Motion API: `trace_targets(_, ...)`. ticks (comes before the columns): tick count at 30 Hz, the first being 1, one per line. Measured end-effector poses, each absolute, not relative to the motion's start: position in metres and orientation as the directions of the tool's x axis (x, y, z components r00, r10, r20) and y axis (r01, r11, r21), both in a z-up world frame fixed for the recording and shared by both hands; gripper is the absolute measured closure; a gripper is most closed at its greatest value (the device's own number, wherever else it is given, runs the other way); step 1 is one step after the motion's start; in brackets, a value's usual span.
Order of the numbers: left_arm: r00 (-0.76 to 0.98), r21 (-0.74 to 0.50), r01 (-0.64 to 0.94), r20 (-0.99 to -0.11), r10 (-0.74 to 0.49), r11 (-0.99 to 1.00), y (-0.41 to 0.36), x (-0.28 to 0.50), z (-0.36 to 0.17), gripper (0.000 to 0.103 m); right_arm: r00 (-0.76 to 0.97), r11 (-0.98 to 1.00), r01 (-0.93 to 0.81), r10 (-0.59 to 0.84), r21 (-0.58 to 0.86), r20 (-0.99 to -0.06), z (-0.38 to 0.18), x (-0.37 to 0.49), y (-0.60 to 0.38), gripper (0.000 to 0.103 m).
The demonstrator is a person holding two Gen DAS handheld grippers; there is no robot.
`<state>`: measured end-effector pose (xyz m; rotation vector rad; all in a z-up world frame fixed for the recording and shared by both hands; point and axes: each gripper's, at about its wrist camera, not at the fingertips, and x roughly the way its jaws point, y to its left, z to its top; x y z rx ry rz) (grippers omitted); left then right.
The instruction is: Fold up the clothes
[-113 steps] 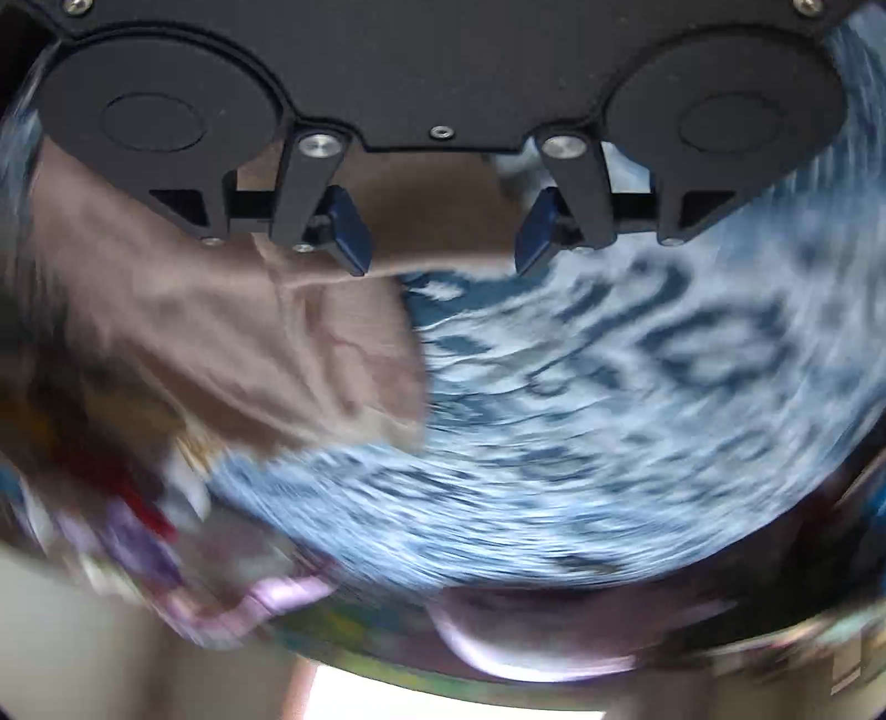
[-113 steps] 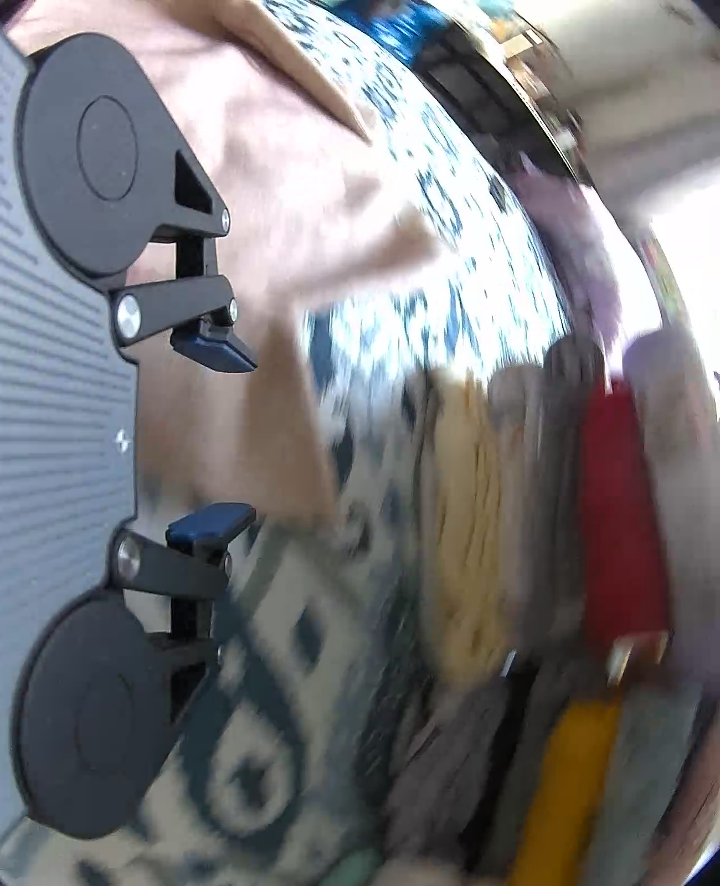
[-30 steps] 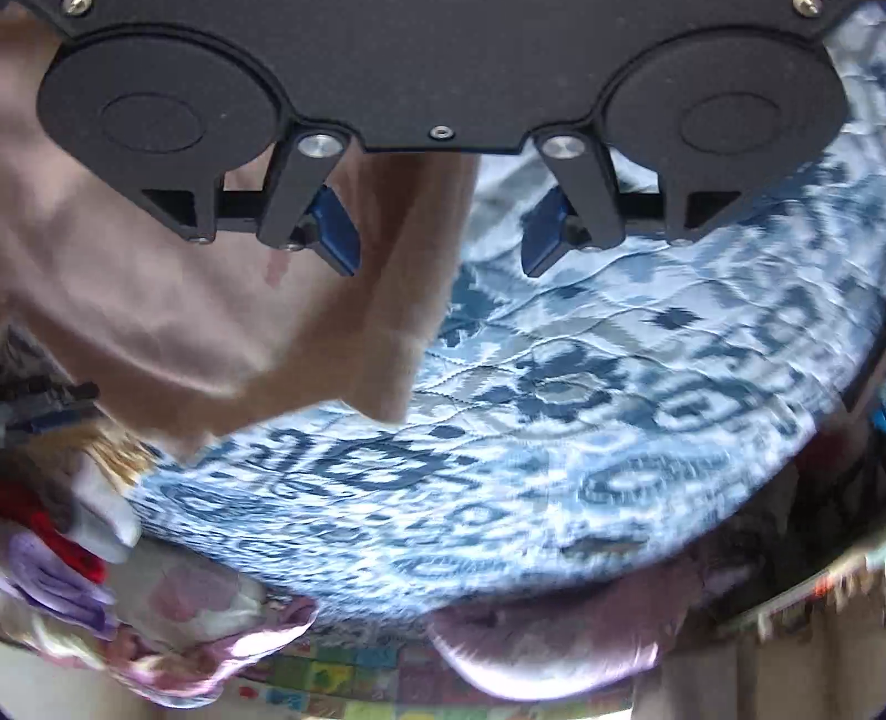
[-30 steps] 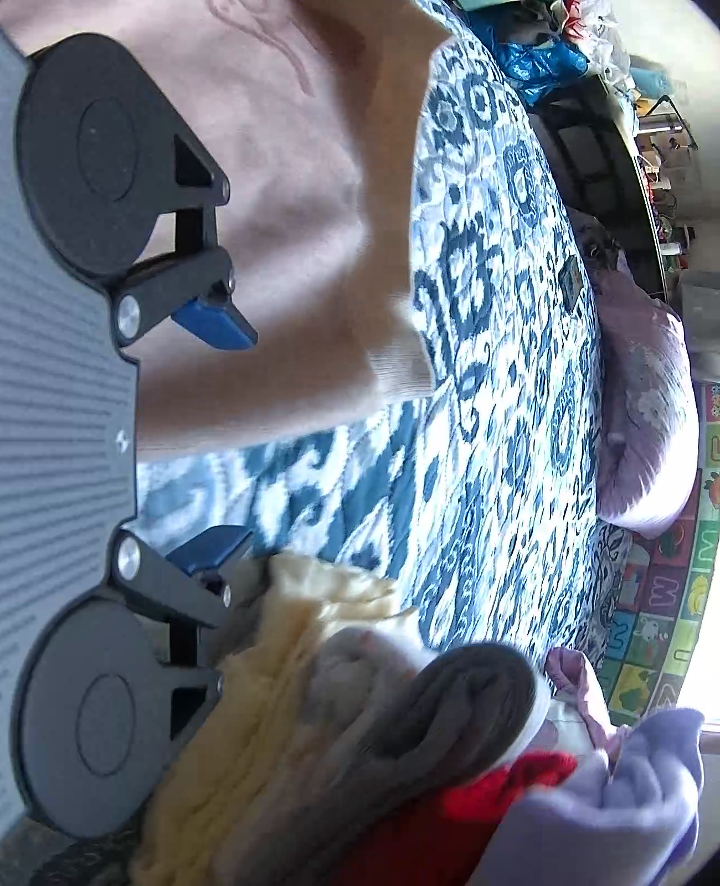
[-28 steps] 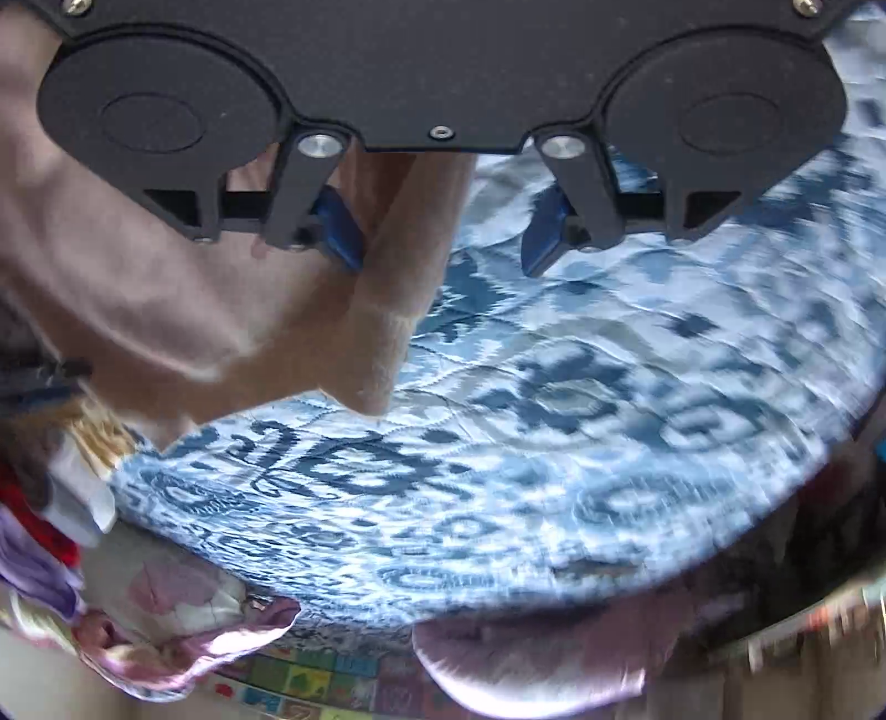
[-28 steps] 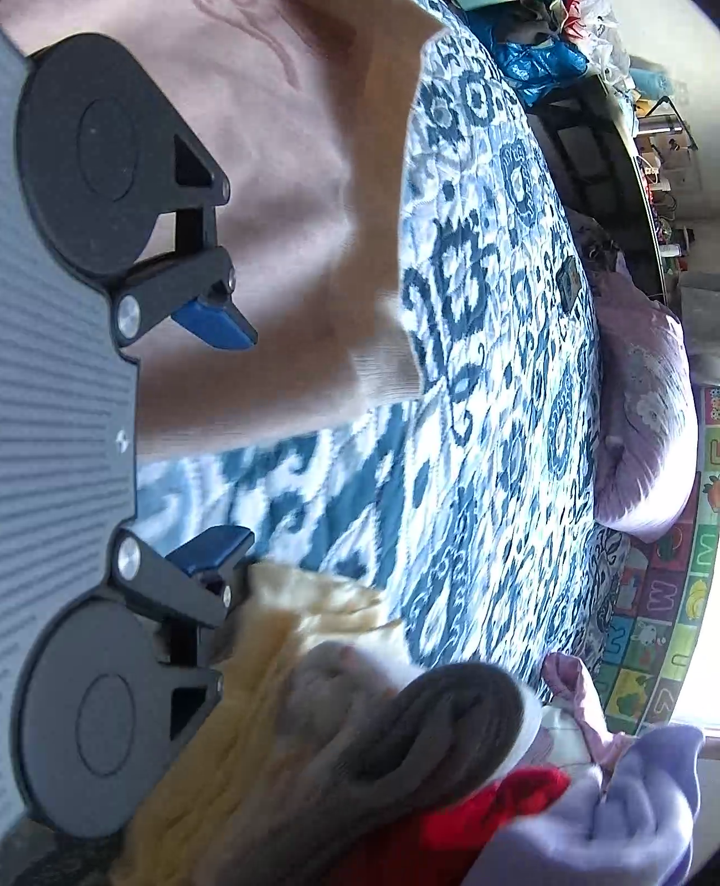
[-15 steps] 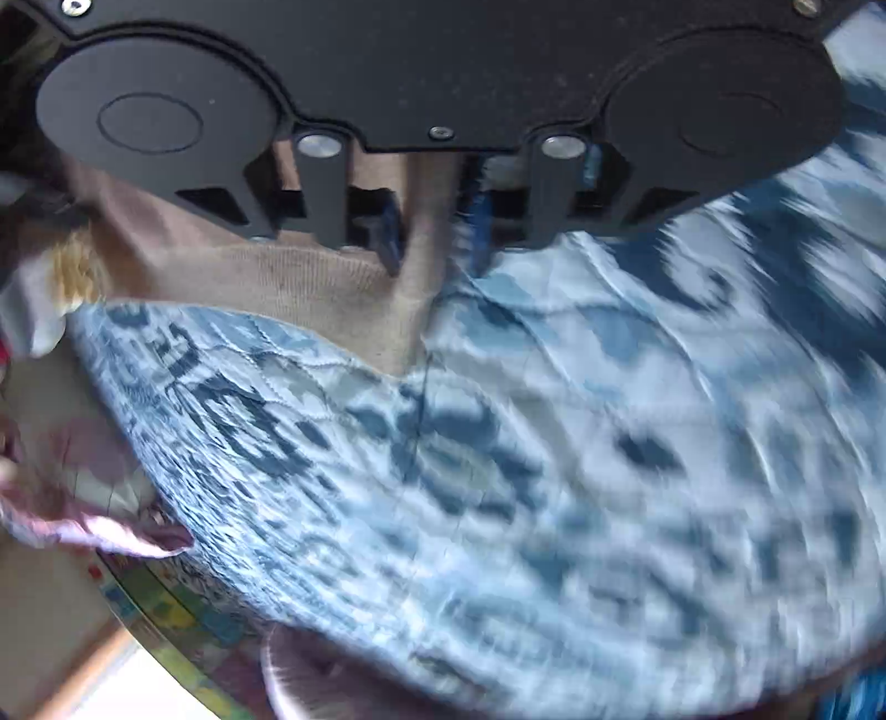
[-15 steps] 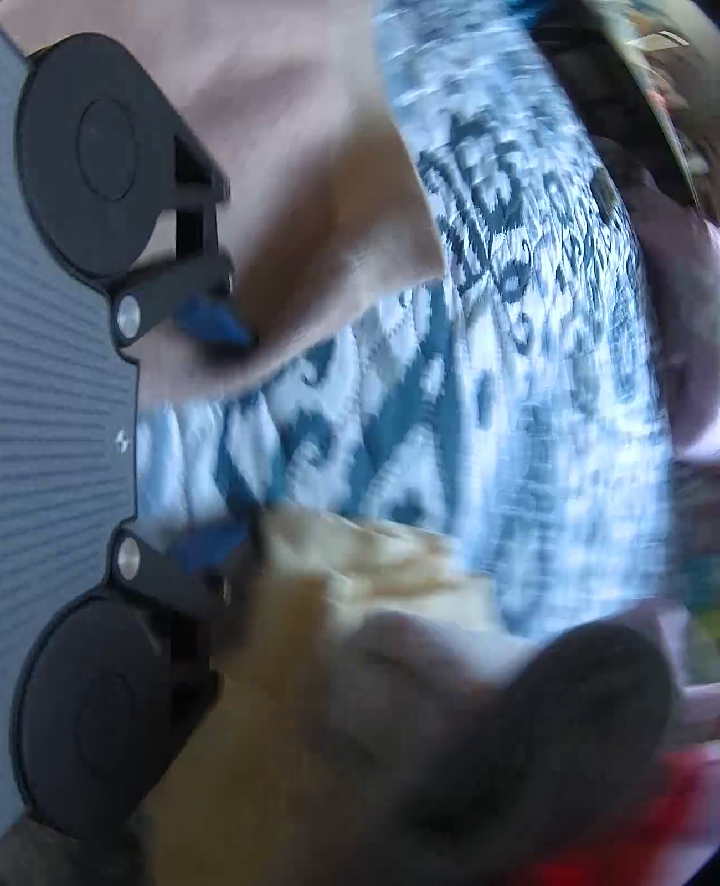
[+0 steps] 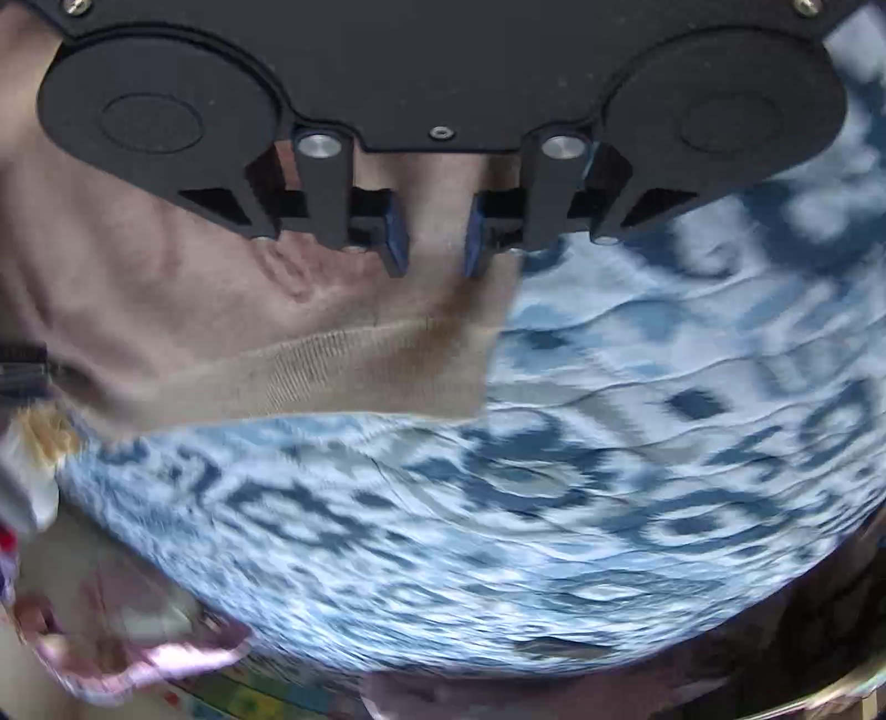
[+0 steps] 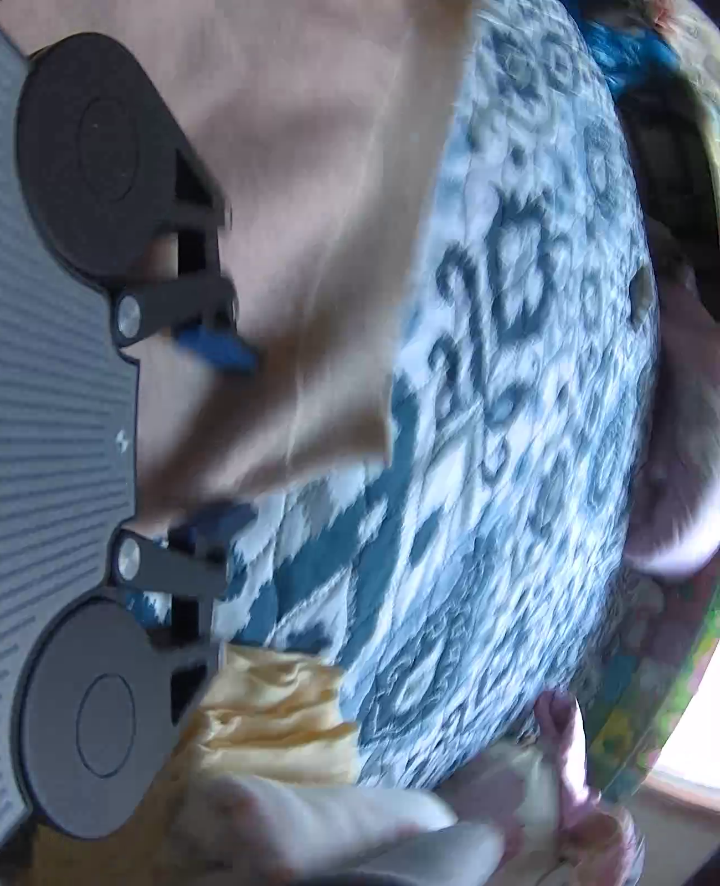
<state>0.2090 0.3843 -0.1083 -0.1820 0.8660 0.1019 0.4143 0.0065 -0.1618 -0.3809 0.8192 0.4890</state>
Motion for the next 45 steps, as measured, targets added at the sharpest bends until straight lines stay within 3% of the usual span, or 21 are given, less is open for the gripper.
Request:
trace_targets(2, 0.677, -0.095, -0.150, -0.735, 0.032, 0.984, 0.379, 0.178, -0.086, 0.072, 0.542, 0.835, -0.547, 0.299, -0.059, -0.785, -0.142, 0.411, -0.007, 0.048)
trace_targets(4, 0.697, -0.080, -0.146, -0.716, 0.045, 0.986, 0.372, 0.143, -0.069, 0.066, 0.552, 0.816, -0.576, 0.336, -0.057, -0.763, -0.125, 0.390, -0.026, 0.048)
trace_targets(8, 0.677, -0.025, -0.183, -0.728, 0.107, 0.983, 0.351, 0.068, -0.061, 0.064, 0.554, 0.781, -0.621, 0.377, -0.067, -0.742, -0.097, 0.339, -0.070, 0.047)
trace_targets(11, 0.658, -0.082, -0.304, -0.739, 0.146, 0.949, 0.354, 0.011, -0.072, 0.048, 0.547, 0.776, -0.628, 0.383, -0.062, -0.744, -0.089, 0.289, -0.107, 0.044)
trace_targets(17, 0.647, -0.331, -0.536, -0.752, 0.125, 0.777, 0.385, -0.058, -0.134, 0.048, 0.485, 0.761, -0.649, 0.421, 0.007, -0.766, -0.093, 0.191, -0.159, 0.043)
trace_targets(20, 0.701, -0.393, -0.543, -0.699, 0.142, 0.742, 0.392, -0.051, -0.135, 0.048, 0.432, 0.724, -0.688, 0.459, 0.045, -0.776, -0.096, 0.151, -0.150, 0.043)
trace_targets(24, 0.727, -0.359, -0.518, -0.663, 0.179, 0.777, 0.400, -0.027, -0.138, 0.050, 0.380, 0.617, -0.787, 0.510, 0.020, -0.772, -0.090, 0.096, -0.099, 0.044)
trace_targets(27, 0.769, -0.408, -0.467, -0.625, 0.134, 0.784, 0.411, -0.022, -0.145, 0.050, 0.337, 0.498, -0.867, 0.556, -0.021, -0.759, -0.083, 0.056, -0.046, 0.044)
trace_targets(28, 0.785, -0.437, -0.447, -0.610, 0.107, 0.781, 0.415, -0.020, -0.148, 0.051, 0.321, 0.462, -0.886, 0.571, -0.028, -0.756, -0.081, 0.046, -0.028, 0.044)
trace_targets(31, 0.789, -0.451, -0.414, -0.610, 0.065, 0.790, 0.416, -0.016, -0.151, 0.099, 0.265, 0.396, -0.918, 0.599, -0.009, -0.756, -0.080, 0.025, 0.020, 0.044)
trace_targets(33, 0.805, -0.467, -0.382, -0.593, 0.039, 0.797, 0.414, -0.022, -0.142, 0.100, 0.247, 0.395, -0.919, 0.601, 0.013, -0.760, -0.087, 0.020, 0.045, 0.045)
trace_targets(35, 0.837, -0.462, -0.386, -0.539, 0.093, 0.798, 0.413, -0.049, -0.107, 0.100, 0.237, 0.402, -0.915, 0.599, 0.031, -0.765, -0.095, 0.017, 0.068, 0.048)
trace_targets(38, 0.875, -0.565, -0.403, -0.468, 0.122, 0.720, 0.422, -0.102, -0.049, 0.100, 0.229, 0.414, -0.909, 0.586, 0.044, -0.777, -0.107, 0.014, 0.086, 0.050)
trace_targets(41, 0.859, -0.510, -0.419, -0.492, 0.144, 0.751, 0.417, -0.096, -0.031, 0.100, 0.237, 0.406, -0.914, 0.543, 0.005, -0.806, -0.123, 0.009, 0.101, 0.047)
trace_targets(45, 0.743, -0.384, -0.544, -0.634, 0.215, 0.746, 0.429, -0.056, -0.077, 0.099, 0.282, 0.379, -0.922, 0.510, -0.082, -0.813, -0.123, -0.003, 0.114, 0.045)
